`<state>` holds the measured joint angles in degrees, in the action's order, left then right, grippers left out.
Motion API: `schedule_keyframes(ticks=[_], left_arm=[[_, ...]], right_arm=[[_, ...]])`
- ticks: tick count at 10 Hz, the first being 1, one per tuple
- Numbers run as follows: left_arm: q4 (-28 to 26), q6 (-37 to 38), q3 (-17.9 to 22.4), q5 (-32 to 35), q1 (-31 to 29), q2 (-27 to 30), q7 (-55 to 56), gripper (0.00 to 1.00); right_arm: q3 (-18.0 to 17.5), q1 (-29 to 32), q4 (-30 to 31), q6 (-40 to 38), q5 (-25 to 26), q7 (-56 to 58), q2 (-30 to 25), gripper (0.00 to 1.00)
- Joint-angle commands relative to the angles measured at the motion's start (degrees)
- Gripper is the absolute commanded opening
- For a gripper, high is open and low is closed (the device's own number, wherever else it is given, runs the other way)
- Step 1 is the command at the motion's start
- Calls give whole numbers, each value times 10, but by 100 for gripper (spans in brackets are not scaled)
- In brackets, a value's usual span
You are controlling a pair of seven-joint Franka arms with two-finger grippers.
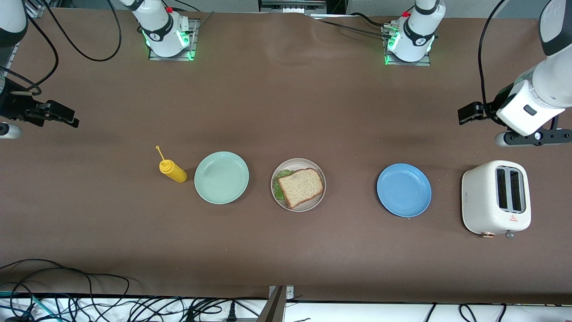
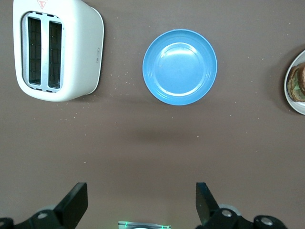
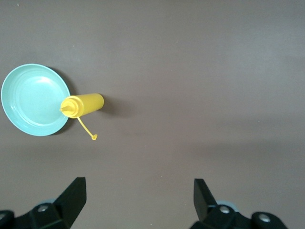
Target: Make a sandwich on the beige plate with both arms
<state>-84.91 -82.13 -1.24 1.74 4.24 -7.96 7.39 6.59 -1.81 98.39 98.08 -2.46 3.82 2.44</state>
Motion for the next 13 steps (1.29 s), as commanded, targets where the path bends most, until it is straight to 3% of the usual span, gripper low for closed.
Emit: schedule_keyframes(ticks=[1,3,7,13], left_arm=[[6,18,-3,17,-1,14,-21,100],[7,26,-3,12,-1,15,-21,100],[6,27,-3,5,-2,15,-22,100],[-4,23,-3,-11,-4,26,-20,100]], right_arm=[[-3,-9,-15,-25,6,-13,-2,100],[-22,-19,-15,-12,8,-14,-10,100],[-25,-28,-15,-24,15,-79,-10,100],[-25,-28,-31,-17,29,-72,-4,100]])
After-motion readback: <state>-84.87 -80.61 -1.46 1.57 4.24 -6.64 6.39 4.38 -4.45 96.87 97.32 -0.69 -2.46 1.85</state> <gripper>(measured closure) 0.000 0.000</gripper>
